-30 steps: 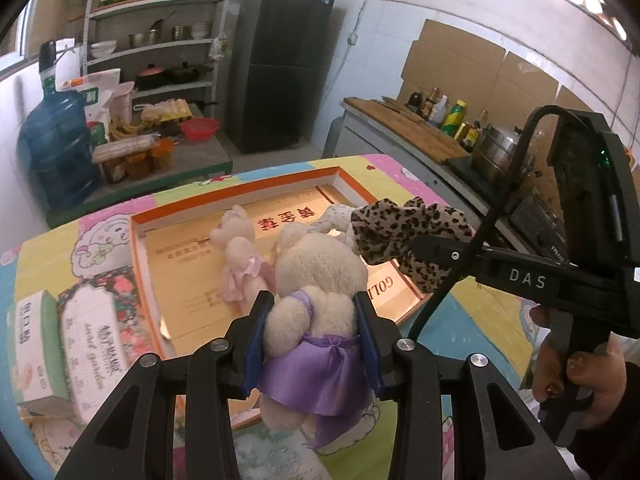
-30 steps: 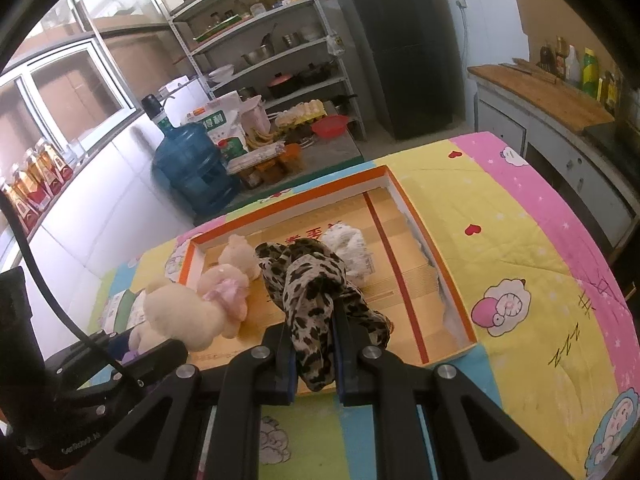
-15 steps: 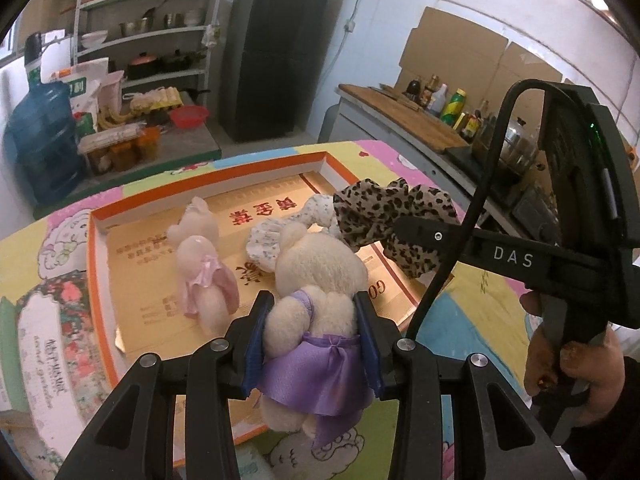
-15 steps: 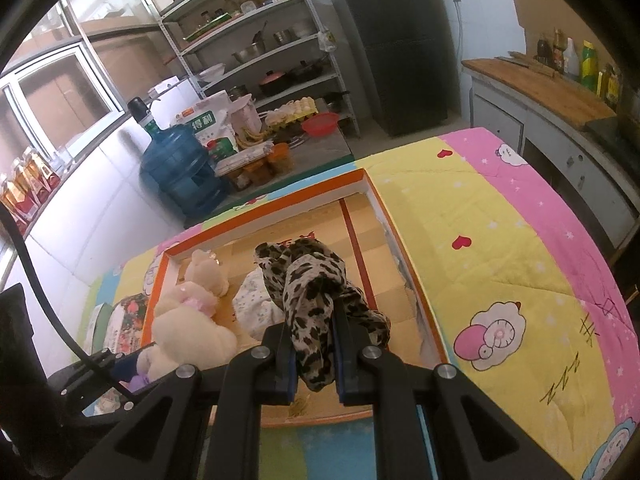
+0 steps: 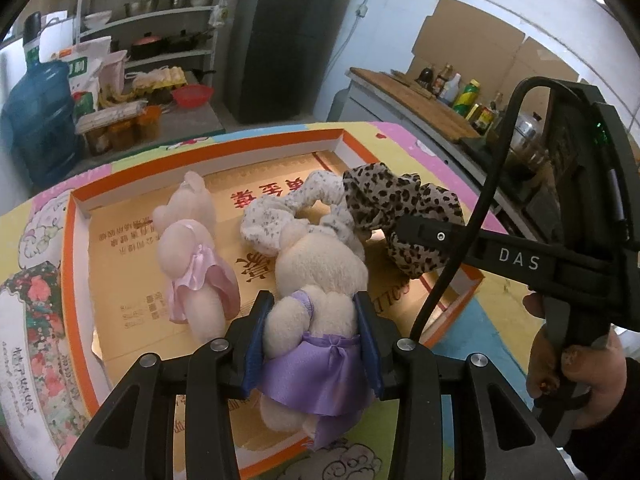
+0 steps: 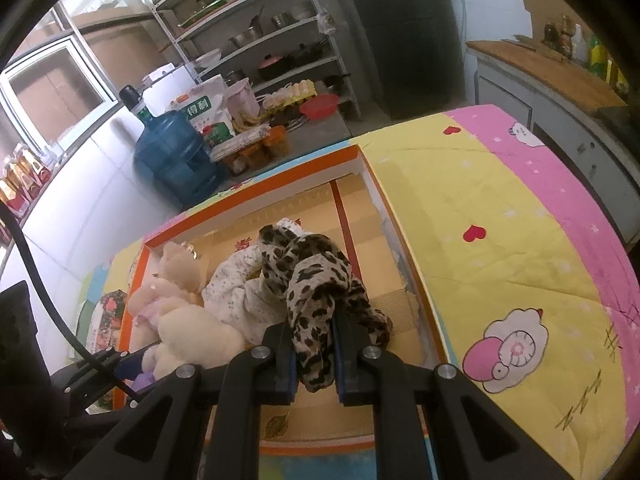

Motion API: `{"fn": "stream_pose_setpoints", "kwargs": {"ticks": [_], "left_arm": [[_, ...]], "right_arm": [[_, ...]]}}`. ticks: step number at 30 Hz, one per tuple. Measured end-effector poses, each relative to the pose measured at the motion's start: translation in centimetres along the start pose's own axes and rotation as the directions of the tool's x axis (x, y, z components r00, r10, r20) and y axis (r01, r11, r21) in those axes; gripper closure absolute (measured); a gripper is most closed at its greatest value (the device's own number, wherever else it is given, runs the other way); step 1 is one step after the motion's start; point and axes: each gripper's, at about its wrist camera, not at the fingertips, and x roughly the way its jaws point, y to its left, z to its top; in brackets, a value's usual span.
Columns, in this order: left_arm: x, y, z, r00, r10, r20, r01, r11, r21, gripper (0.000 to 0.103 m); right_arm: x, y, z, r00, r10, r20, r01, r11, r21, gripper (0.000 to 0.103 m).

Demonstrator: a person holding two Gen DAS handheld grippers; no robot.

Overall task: Organize soft objects
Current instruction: 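Lower the teddy bear and leopard scrunchie into the box and open both tools, then lift both open tools up and away from the box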

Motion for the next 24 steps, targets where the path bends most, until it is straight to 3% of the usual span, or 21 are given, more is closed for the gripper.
{"fn": "stream_pose_setpoints", "kwargs": {"ticks": [11,13,15,17,24], "left_arm": [[1.4,0.4,-0.4,0.999,-0.001,-0.034,0.000,1.000,-0.022,0.060],[1.5,0.6,-0.3,0.999,-0.013,-0.046,0.012,1.000,-0.029,0.059],[1.6,0.7,-0.4,0.998,-0.019,-0.056,0.017,0.999,-0.033,0.056],[1.6,0.7,-0.4,0.998,-0.015,-0.060,0.014,0.999,-0.032,0.053],[0.9,0.6,-0.5,0.999,-0.002,-0.041,0.001,1.000,-0.028,0.045]], "right_arm": [[1.3,0.4,-0.3,1.000,0.002,-0.019,-0.003,1.000,-0.021,0.087],[1.4,0.3,-0.4,1.000,0.005,-0.024,-0.006,1.000,-0.017,0.078],[1.5,0.3,-0.5,0.999,0.015,-0.034,-0.015,1.000,-0.013,0.044],[1.4,0.4,-0.5,0.999,0.014,-0.033,-0.014,1.000,-0.008,0.030],[1.0,0.6,-0.6,1.000,0.014,-0.021,-0.014,1.000,-0.007,0.030]]}}
